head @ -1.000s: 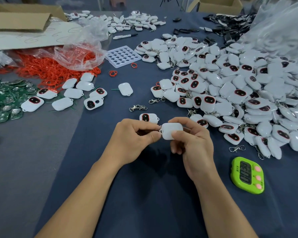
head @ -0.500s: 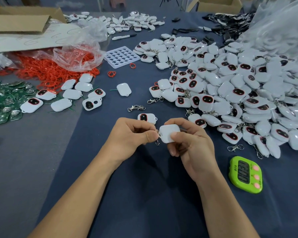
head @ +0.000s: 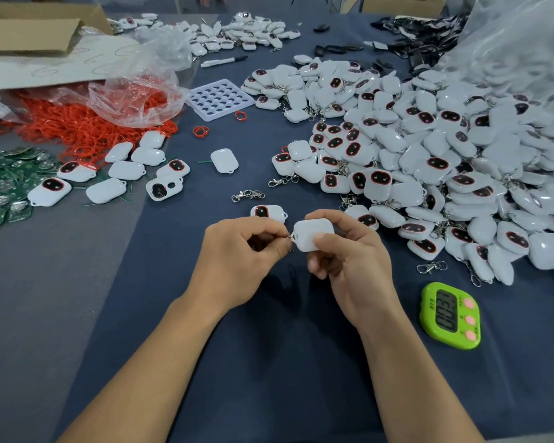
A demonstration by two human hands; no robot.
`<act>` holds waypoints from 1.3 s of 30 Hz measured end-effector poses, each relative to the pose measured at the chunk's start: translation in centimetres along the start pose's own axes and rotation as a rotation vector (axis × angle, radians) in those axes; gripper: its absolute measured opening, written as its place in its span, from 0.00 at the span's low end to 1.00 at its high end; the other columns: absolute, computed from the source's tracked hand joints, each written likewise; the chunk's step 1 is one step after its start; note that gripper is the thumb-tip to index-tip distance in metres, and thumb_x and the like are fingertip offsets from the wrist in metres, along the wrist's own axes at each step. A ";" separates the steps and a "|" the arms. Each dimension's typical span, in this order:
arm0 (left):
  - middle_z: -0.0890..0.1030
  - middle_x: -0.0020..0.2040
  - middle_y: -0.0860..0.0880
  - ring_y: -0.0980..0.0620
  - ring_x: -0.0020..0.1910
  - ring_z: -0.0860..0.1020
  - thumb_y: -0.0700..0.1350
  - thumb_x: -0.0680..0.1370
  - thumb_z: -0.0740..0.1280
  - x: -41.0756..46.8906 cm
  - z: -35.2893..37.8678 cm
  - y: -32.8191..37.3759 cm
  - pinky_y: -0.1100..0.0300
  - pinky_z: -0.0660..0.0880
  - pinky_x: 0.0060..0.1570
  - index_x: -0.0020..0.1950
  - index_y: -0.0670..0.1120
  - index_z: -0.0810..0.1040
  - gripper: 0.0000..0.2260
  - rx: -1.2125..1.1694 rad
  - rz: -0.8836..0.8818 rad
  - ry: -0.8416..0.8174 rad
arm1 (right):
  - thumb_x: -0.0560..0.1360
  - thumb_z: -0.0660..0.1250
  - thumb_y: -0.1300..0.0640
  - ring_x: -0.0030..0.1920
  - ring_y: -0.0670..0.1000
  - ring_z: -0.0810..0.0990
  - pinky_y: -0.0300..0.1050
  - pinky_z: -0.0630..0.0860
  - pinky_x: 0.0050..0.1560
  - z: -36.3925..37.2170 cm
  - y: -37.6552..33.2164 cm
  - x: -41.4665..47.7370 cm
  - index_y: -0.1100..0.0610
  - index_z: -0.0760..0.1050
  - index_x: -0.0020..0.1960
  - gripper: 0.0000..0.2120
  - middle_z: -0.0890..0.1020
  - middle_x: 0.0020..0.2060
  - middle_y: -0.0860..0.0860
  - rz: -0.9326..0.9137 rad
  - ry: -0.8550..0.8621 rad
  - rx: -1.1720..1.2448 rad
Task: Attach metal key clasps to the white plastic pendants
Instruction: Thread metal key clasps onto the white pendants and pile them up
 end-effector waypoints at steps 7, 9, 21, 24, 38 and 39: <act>0.82 0.32 0.52 0.58 0.30 0.76 0.61 0.72 0.70 0.0 0.6 0.0 0.64 0.74 0.34 0.47 0.65 0.87 0.07 -0.251 -0.078 -0.107 | 0.70 0.68 0.64 0.26 0.51 0.75 0.39 0.69 0.27 0.5 -0.3 -0.2 0.54 0.87 0.48 0.12 0.83 0.38 0.58 -0.011 -0.061 0.121; 0.82 0.31 0.52 0.56 0.30 0.76 0.58 0.71 0.72 0.3 0.5 0.0 0.65 0.74 0.34 0.43 0.64 0.87 0.04 -0.317 -0.106 -0.063 | 0.71 0.68 0.63 0.26 0.51 0.75 0.39 0.70 0.27 0.7 -0.3 -0.3 0.53 0.87 0.49 0.12 0.83 0.37 0.58 -0.015 -0.073 0.112; 0.73 0.30 0.51 0.49 0.31 0.70 0.40 0.78 0.69 -1.3 1.0 1.4 0.55 0.70 0.34 0.34 0.43 0.77 0.13 0.467 0.312 0.079 | 0.69 0.69 0.63 0.28 0.49 0.77 0.38 0.71 0.28 0.8 -0.2 -0.7 0.49 0.86 0.48 0.14 0.85 0.38 0.51 -0.146 0.050 -0.198; 0.77 0.32 0.48 0.46 0.32 0.73 0.42 0.79 0.66 -1.3 1.2 1.2 0.48 0.73 0.36 0.36 0.42 0.80 0.12 0.512 0.323 0.090 | 0.71 0.69 0.64 0.29 0.49 0.78 0.38 0.72 0.28 1.0 -0.2 -0.8 0.48 0.87 0.48 0.14 0.85 0.37 0.51 -0.163 0.034 -0.207; 0.76 0.31 0.45 0.54 0.31 0.69 0.50 0.74 0.71 -0.2 0.5 -0.1 0.53 0.69 0.33 0.41 0.52 0.87 0.05 -0.199 -0.104 0.016 | 0.80 0.65 0.69 0.28 0.50 0.77 0.40 0.73 0.28 0.3 0.2 0.2 0.58 0.83 0.56 0.12 0.85 0.44 0.57 -0.029 -0.014 0.005; 0.75 0.30 0.45 0.54 0.30 0.69 0.48 0.74 0.71 -0.2 0.5 -0.2 0.53 0.69 0.33 0.39 0.51 0.86 0.06 -0.182 -0.107 0.028 | 0.78 0.67 0.68 0.28 0.50 0.77 0.40 0.72 0.28 0.4 0.2 0.1 0.57 0.84 0.55 0.11 0.85 0.43 0.57 -0.042 -0.009 -0.019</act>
Point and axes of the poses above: each hand's wrist, its own x-axis towards the middle knuckle, its own z-axis out of the palm, y = z × x, the point moved 4 cm from there along x, towards the middle knuckle
